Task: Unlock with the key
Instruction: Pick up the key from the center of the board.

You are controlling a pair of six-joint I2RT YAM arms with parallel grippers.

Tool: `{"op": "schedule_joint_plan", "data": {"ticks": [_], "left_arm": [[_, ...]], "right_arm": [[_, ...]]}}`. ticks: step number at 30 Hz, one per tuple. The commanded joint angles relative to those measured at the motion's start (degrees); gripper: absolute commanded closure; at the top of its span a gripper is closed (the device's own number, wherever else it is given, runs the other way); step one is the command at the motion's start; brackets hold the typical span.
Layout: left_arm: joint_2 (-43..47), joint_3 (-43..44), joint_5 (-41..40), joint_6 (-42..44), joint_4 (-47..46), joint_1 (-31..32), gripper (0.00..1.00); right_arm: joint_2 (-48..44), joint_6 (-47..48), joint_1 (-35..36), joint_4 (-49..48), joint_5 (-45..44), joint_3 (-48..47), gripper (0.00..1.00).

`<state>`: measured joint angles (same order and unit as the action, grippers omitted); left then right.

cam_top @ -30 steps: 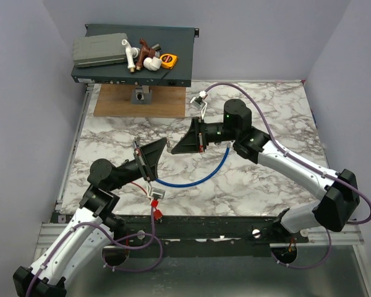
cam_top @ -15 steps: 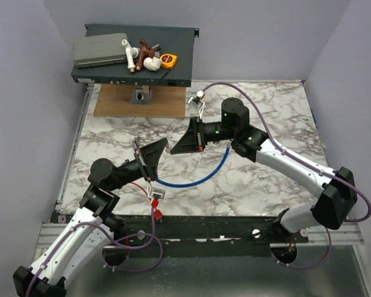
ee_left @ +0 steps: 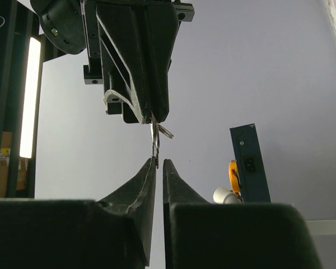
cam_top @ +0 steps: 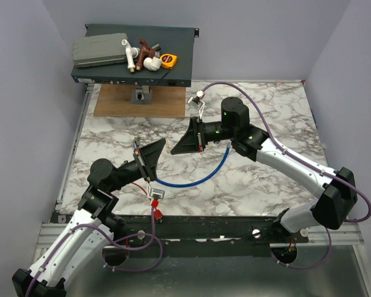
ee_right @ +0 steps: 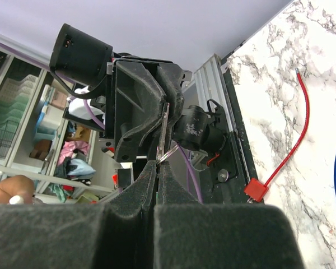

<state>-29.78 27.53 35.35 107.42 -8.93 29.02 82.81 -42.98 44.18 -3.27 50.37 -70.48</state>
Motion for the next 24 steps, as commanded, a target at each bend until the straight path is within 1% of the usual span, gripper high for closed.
{"op": "schedule_joint_plan", "data": {"ticks": [1, 3, 7, 19, 21, 23, 24], "left_arm": [[0.21, 0.71, -0.99, 0.56, 0.23, 0.30, 0.88], [-0.02, 0.81, -1.07, 0.55, 0.07, 0.25, 0.88], [-0.28, 1.25, -0.75, 0.09, -0.29, 0.27, 1.00], [0.61, 1.21, 3.30, -5.01, -4.17, 0.31, 1.00], [0.75, 1.12, 3.48, -4.89, -4.02, 0.26, 1.00], [0.83, 0.91, 3.17, -4.35, -3.65, 0.26, 1.00], [0.74, 0.95, 2.91, -4.10, -3.37, 0.25, 1.00]], "right_arm": [[-0.98, 0.73, 0.03, 1.15, 0.48, -1.68, 0.99], [-1.06, 0.85, 0.03, 1.08, 0.52, -1.59, 0.99], [-0.94, 0.86, 0.03, 1.07, 0.52, -1.50, 0.99], [0.24, 0.00, -0.02, -0.38, -0.32, -1.31, 0.99], [0.38, 0.24, 0.01, 0.10, -0.80, -1.33, 0.75], [0.42, 0.88, 0.03, 0.84, -1.68, -1.49, 0.59], [0.43, 1.05, 0.03, 1.29, -2.25, -1.63, 0.48]]}}
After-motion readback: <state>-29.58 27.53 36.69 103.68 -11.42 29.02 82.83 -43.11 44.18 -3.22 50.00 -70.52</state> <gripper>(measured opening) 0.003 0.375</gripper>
